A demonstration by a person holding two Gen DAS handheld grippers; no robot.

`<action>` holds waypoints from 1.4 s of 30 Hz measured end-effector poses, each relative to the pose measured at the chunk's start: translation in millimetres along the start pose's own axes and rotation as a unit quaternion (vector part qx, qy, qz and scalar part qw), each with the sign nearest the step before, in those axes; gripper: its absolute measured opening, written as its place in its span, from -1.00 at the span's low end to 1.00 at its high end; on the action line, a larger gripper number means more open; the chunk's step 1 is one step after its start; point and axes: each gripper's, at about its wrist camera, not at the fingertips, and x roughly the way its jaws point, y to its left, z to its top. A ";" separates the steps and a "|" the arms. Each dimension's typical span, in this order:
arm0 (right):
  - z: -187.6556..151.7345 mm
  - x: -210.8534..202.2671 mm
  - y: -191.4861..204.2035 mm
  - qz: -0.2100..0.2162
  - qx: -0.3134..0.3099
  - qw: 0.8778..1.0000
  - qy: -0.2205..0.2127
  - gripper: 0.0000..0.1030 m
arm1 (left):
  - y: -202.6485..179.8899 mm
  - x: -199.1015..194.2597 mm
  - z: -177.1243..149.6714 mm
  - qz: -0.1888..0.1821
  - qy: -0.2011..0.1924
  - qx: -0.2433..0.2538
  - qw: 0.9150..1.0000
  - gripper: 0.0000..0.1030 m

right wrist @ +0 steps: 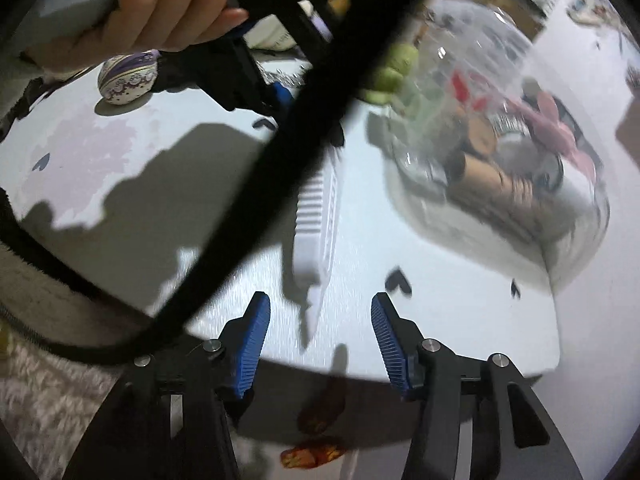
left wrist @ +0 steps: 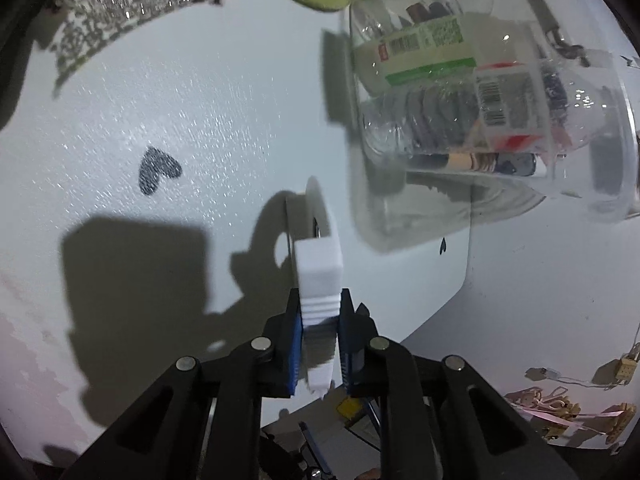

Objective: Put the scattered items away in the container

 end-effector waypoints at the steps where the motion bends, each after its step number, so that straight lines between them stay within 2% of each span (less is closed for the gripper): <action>1: -2.5 -2.8 -3.1 0.002 0.009 1.000 0.005 0.02 | -0.2 1.5 0.2 -0.002 0.002 -0.004 1.000 -0.70; 5: -6.6 -12.2 -16.2 -0.003 0.044 0.999 0.000 0.02 | -0.6 4.0 -0.4 -0.003 0.014 -0.019 1.000 -0.69; 8: 8.0 -12.4 -18.3 -0.006 0.048 0.999 -0.016 0.02 | 1.6 7.9 -0.3 -0.012 0.027 -0.046 0.998 -0.69; 13: 36.5 9.4 -5.6 0.006 -0.005 1.000 -0.015 0.02 | -1.0 8.8 -1.1 -0.015 0.036 -0.045 0.998 -0.69; 17: 52.4 28.4 6.4 -0.018 -0.061 0.998 -0.014 0.00 | -0.2 11.0 -0.5 -0.026 0.045 -0.045 0.998 -0.69; 20: 57.8 36.3 10.8 -0.040 -0.095 0.995 -0.005 -0.55 | 4.9 10.0 2.2 -0.040 0.051 -0.052 0.997 -0.68; 21: 58.1 38.4 11.5 -0.040 -0.107 0.993 0.000 -0.67 | 5.5 9.7 3.0 -0.047 0.054 -0.050 0.996 -0.68; 25: 57.1 40.3 12.9 -0.040 -0.139 0.989 0.005 -0.70 | 5.1 5.9 5.9 -0.056 0.061 -0.026 0.996 -0.68; 26: 56.9 40.4 12.5 -0.038 -0.145 0.989 0.007 -0.70 | 5.1 4.5 6.5 -0.057 0.061 -0.019 0.996 -0.64; 28: 56.0 40.5 10.6 -0.036 -0.155 0.987 0.011 -0.70 | 5.8 -3.3 9.0 -0.052 0.048 0.001 0.997 -0.36; 29: 55.3 40.5 9.7 -0.035 -0.160 0.986 0.013 -0.70 | 6.3 -8.7 10.5 -0.049 0.038 0.013 0.998 -0.11; 30: 54.5 40.5 8.8 -0.034 -0.166 0.985 0.015 -0.70 | 6.3 -15.0 12.2 -0.043 0.028 0.034 0.998 -0.01; 32: 52.3 40.5 7.5 -0.033 -0.181 0.983 0.019 -0.70 | 6.3 -28.0 15.6 -0.030 0.008 0.076 0.997 -0.01; 33: 51.2 40.5 7.0 -0.033 -0.191 0.981 0.021 -0.70 | 3.7 -34.6 14.8 -0.012 -0.008 0.116 0.993 -0.01; 35: 48.3 40.4 5.9 -0.030 -0.217 0.975 0.025 -0.70 | -2.0 -47.8 12.6 0.026 -0.041 0.197 0.979 -0.01; 36: 47.0 40.6 5.5 -0.028 -0.227 0.973 0.027 -0.70 | -6.6 -53.0 7.0 0.052 -0.063 0.249 0.965 -0.01; 37: 45.9 40.8 4.8 -0.027 -0.238 0.971 0.028 -0.70 | -11.4 -58.1 0.9 0.078 -0.086 0.301 0.946 -0.01; 39: 44.6 41.4 2.7 -0.024 -0.258 0.965 0.031 -0.70 | -24.1 -59.3 -23.8 0.137 -0.138 0.428 0.883 -0.01; 40: 44.3 42.3 1.2 -0.024 -0.265 0.963 0.031 -0.70 | -28.8 -56.6 -36.8 0.153 -0.156 0.481 0.849 -0.01; 41: 44.0 43.1 -0.3 -0.023 -0.273 0.961 0.032 -0.70 | -31.2 -53.6 -50.5 0.167 -0.169 0.534 0.811 -0.02; 42: 44.6 43.8 -1.3 -0.023 -0.279 0.959 0.033 -0.70 | -31.7 -50.5 -59.9 0.177 -0.175 0.570 0.783 -0.02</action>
